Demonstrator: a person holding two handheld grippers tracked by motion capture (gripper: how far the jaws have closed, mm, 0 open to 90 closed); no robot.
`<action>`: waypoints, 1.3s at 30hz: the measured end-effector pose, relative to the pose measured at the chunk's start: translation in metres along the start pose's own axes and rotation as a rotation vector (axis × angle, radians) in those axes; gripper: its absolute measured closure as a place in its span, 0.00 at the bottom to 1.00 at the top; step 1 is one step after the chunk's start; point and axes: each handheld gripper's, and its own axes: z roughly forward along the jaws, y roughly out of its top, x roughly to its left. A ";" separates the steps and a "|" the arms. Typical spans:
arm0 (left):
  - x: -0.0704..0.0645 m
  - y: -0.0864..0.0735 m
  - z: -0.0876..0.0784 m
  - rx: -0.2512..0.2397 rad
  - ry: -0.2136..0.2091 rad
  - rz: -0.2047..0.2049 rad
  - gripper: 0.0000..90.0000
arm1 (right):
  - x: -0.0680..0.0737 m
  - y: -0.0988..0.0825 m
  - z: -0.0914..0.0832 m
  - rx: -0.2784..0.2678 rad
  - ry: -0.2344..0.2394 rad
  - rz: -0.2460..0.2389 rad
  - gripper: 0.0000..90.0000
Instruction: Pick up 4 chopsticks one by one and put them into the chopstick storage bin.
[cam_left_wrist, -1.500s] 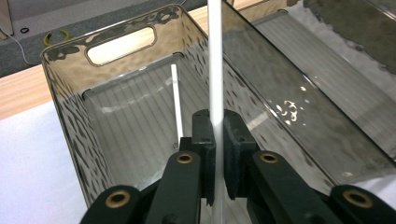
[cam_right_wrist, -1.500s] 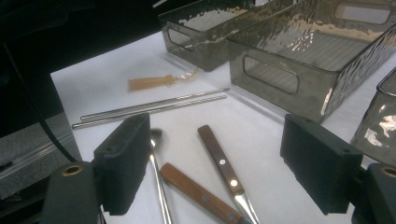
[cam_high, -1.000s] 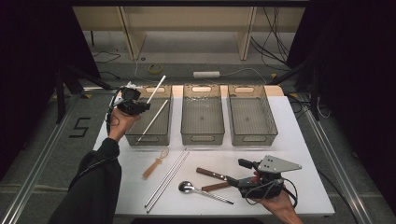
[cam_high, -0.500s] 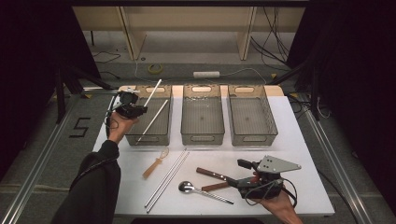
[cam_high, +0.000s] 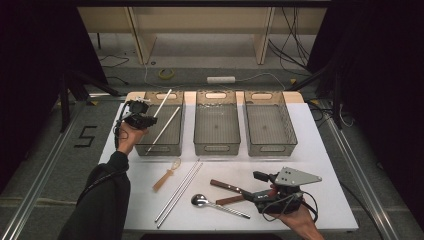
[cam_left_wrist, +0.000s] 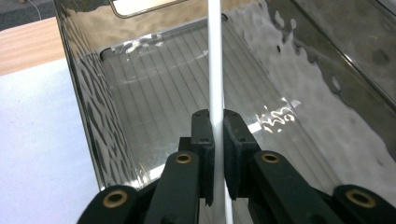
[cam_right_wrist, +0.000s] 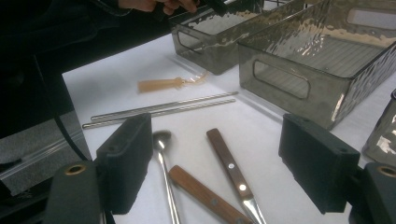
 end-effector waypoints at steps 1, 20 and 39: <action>0.000 0.000 0.000 0.001 0.001 -0.004 0.92 | 0.000 0.000 0.000 0.000 0.000 0.000 0.30; -0.027 -0.012 -0.054 -0.012 -0.066 -0.001 0.56 | -0.001 0.000 -0.001 0.004 -0.007 0.008 0.30; -0.063 -0.044 -0.076 0.007 -0.128 0.031 0.34 | -0.001 -0.002 -0.001 0.004 -0.028 0.013 0.30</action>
